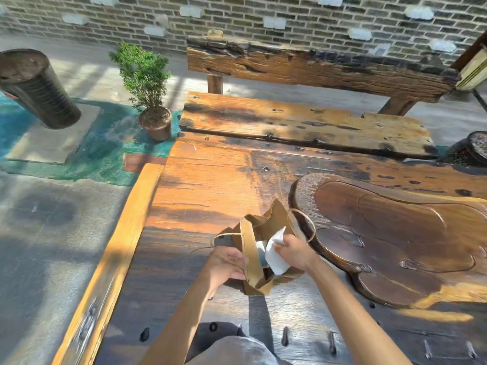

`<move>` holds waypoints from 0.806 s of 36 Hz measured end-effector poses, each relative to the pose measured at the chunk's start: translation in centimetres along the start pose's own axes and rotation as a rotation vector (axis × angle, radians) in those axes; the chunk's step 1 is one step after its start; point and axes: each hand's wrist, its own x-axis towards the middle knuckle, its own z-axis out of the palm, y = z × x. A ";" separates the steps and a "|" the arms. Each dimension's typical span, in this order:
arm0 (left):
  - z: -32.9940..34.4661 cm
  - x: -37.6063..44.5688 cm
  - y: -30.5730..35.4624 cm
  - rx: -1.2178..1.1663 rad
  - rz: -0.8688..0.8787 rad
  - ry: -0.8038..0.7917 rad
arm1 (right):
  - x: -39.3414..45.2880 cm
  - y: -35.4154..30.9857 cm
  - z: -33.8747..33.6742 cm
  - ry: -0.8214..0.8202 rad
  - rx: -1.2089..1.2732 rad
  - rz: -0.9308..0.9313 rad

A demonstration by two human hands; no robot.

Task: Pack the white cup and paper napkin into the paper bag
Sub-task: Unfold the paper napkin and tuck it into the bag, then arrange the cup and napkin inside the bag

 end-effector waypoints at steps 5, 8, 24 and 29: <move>-0.5 -0.2 0.1 -0.001 -0.027 0.044 | 1.5 -1.2 -0.4 -0.037 0.069 0.071; -1.5 -0.7 0.0 -0.024 -0.063 0.101 | 2.5 -0.7 -0.8 -0.044 -0.046 0.137; -1.2 -1.8 1.4 0.211 -0.032 0.186 | 5.3 -2.0 -0.4 -0.215 -0.238 0.198; -3.1 -1.8 1.0 0.232 -0.002 0.180 | 6.9 -2.4 0.0 -0.256 -0.366 0.129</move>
